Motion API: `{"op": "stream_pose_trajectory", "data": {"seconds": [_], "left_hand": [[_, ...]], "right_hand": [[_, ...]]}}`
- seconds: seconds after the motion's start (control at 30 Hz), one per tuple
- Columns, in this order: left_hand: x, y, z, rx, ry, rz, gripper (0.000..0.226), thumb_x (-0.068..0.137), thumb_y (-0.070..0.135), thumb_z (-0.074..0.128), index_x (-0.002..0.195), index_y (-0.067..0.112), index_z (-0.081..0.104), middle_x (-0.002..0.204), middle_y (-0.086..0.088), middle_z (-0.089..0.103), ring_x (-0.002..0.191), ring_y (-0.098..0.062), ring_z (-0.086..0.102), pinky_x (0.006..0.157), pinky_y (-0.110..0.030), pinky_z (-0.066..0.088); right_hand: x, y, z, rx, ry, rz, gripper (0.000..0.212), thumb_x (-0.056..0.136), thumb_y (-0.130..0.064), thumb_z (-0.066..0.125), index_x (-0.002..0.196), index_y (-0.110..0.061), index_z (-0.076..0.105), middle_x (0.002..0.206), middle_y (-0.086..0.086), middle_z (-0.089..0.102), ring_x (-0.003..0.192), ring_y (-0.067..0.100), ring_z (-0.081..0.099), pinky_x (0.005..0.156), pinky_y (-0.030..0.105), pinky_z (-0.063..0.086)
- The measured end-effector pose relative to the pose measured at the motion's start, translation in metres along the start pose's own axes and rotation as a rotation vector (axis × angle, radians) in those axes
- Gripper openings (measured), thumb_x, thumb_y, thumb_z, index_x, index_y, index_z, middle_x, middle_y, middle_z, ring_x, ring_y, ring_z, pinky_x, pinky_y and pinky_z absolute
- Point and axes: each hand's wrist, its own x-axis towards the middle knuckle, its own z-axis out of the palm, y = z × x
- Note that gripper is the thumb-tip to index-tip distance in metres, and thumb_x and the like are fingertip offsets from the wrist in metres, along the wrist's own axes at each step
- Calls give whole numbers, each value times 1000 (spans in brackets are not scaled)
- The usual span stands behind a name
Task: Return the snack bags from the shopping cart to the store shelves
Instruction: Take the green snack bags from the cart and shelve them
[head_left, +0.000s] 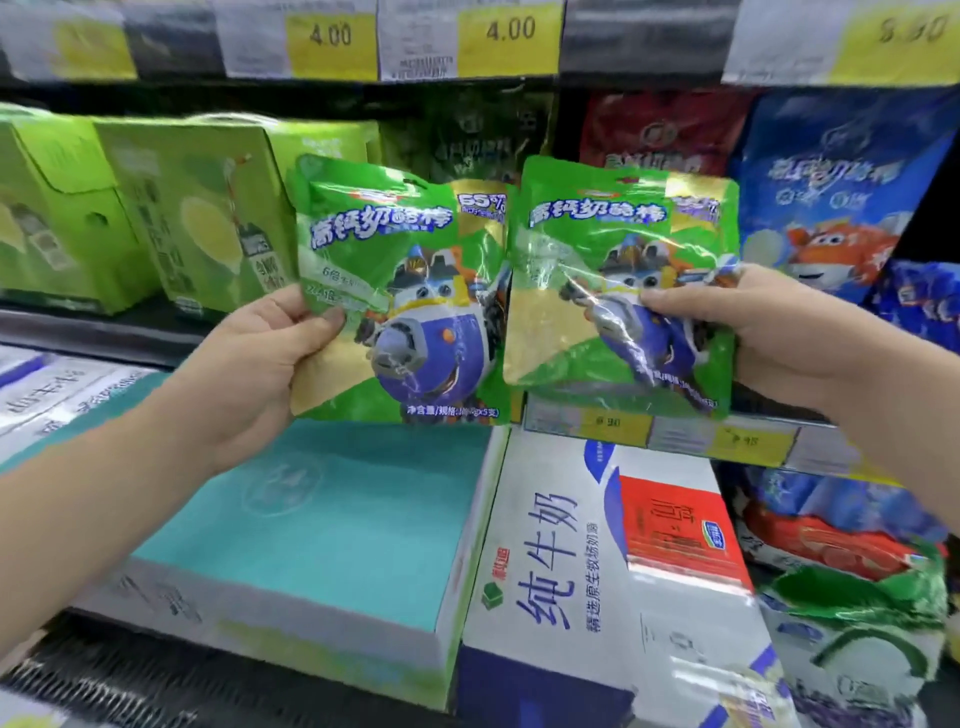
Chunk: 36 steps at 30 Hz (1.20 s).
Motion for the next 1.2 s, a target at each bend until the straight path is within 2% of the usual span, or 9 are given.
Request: {"op": "stream_pose_trajectory", "data": {"seconds": [0.2, 0.3, 0.5, 0.63, 0.73, 0.8, 0.9, 1.1, 1.2], "left_hand": [[5, 8, 0, -21, 16, 27, 28, 99, 3, 44, 110, 17, 66, 97, 7, 77, 78, -2, 72, 65, -18, 58], [6, 11, -1, -38, 36, 32, 26, 98, 4, 46, 108, 16, 67, 95, 4, 77, 75, -4, 72, 69, -22, 60], [9, 9, -11, 14, 31, 22, 38, 88, 15, 55, 125, 13, 63, 116, -5, 73, 86, -12, 71, 79, -32, 57], [9, 9, -19, 40, 42, 40, 29, 90, 16, 55, 115, 21, 69, 115, -2, 74, 82, -9, 71, 74, -28, 59], [8, 6, -20, 6, 38, 22, 29, 87, 14, 56, 111, 20, 71, 115, -5, 74, 83, -11, 73, 73, -30, 59], [7, 5, -19, -21, 38, 15, 30, 86, 11, 55, 110, 17, 71, 113, -7, 74, 84, -12, 74, 74, -30, 59], [6, 3, -18, -29, 32, 19, 29, 84, 9, 55, 103, 17, 75, 111, -8, 75, 83, -13, 74, 72, -29, 60], [6, 4, -17, -28, 40, 15, 29, 85, 9, 55, 108, 15, 72, 109, -8, 75, 80, -12, 74, 69, -28, 60], [7, 3, -16, -16, 34, 21, 28, 87, 8, 54, 109, 13, 70, 108, -7, 75, 81, -12, 74, 67, -25, 61]], "right_hand": [[18, -6, -2, 0, 22, -58, 14, 90, -14, 66, 92, -8, 79, 98, 11, 79, 77, 15, 76, 67, 23, 60], [32, -11, -4, 7, 55, -74, 15, 92, -9, 64, 102, -7, 75, 99, 8, 79, 80, 14, 77, 68, 23, 61], [88, -9, -7, -19, 124, -47, 30, 92, -8, 69, 123, -7, 69, 115, 9, 76, 107, 24, 73, 92, 37, 60], [128, 2, 3, -25, 206, -34, 38, 89, -10, 76, 125, -1, 66, 115, 10, 76, 106, 21, 73, 104, 38, 53], [149, 5, 14, -21, 256, -33, 34, 89, -12, 77, 119, -1, 66, 105, 7, 77, 87, 9, 72, 97, 25, 54], [161, 5, 19, -11, 271, -34, 14, 91, -11, 75, 101, -9, 64, 88, -4, 72, 75, 1, 65, 89, 14, 54], [180, 9, 25, 2, 274, -57, 20, 93, -6, 72, 89, -19, 57, 86, -5, 68, 75, 3, 64, 68, 8, 54], [202, 7, 33, -63, 264, -119, 21, 89, 0, 74, 97, -16, 65, 93, 0, 73, 83, 13, 70, 75, 30, 58], [215, 9, 38, -71, 297, -137, 39, 84, 3, 78, 120, -5, 67, 112, 12, 75, 102, 29, 74, 87, 48, 60]]}}
